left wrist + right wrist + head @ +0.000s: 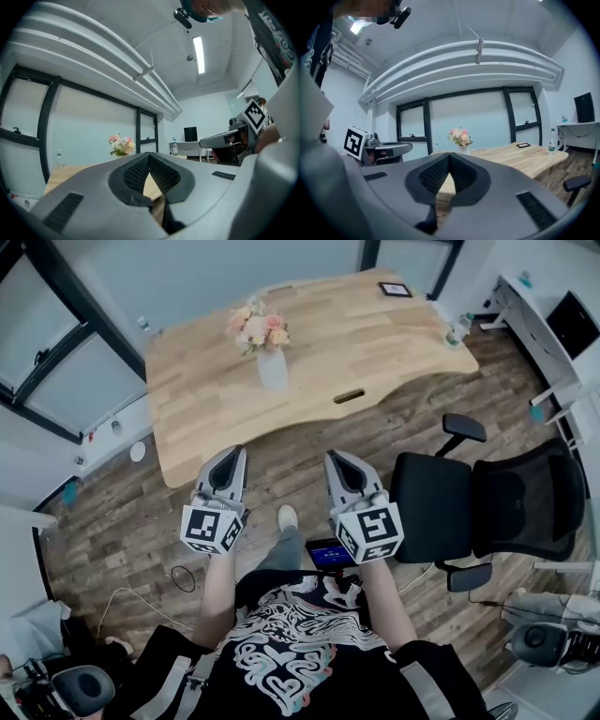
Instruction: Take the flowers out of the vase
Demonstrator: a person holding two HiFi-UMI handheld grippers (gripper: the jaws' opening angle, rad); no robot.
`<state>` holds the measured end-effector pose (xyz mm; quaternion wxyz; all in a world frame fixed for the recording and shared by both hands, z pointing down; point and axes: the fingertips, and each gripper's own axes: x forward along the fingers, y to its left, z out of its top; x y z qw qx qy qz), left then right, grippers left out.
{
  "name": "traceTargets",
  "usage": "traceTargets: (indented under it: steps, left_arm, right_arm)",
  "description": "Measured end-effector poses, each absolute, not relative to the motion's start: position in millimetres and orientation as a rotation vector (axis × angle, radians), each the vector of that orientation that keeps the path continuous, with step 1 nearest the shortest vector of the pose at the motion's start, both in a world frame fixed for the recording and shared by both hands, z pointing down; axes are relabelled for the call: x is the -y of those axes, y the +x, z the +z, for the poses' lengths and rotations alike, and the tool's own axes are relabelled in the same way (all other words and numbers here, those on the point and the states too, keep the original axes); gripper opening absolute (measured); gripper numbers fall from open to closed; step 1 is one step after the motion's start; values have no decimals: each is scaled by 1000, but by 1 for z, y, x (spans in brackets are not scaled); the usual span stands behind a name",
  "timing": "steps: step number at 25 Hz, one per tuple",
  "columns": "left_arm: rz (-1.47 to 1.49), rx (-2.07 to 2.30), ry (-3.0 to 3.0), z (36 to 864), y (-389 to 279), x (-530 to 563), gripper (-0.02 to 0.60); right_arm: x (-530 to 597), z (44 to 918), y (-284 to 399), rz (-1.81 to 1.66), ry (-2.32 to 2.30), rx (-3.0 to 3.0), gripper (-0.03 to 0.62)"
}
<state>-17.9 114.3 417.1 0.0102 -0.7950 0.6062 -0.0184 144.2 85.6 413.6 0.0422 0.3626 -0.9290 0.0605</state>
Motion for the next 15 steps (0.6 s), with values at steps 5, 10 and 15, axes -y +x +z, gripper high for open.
traceTargets:
  steps: [5, 10, 15]
  left_arm:
    - [-84, -1899, -2498, 425, -59, -50, 3]
    - [-84, -1913, -2532, 438, -96, 2, 3]
    - [-101, -1883, -2568, 446, -111, 37, 3]
  right_arm:
    - [-20, 419, 106, 200, 1126, 2826, 5]
    - [29, 426, 71, 210, 1124, 2806, 5]
    - [62, 430, 49, 183, 1118, 2807, 5]
